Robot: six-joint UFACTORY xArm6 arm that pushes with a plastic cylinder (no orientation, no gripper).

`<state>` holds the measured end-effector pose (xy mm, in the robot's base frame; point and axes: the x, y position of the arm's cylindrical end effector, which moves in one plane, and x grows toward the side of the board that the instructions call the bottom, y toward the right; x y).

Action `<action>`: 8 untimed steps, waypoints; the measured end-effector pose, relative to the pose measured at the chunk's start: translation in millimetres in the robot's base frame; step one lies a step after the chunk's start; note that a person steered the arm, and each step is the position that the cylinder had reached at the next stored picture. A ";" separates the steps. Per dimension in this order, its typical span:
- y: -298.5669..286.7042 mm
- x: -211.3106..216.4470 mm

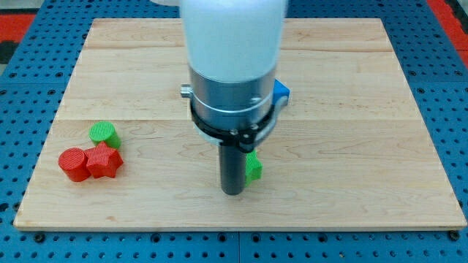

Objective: Push the green star into the group of the red blocks green circle

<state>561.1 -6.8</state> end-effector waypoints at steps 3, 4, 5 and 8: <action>7.0 -23.7; -31.3 7.1; 19.6 13.1; -138.9 -22.2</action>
<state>538.9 -145.7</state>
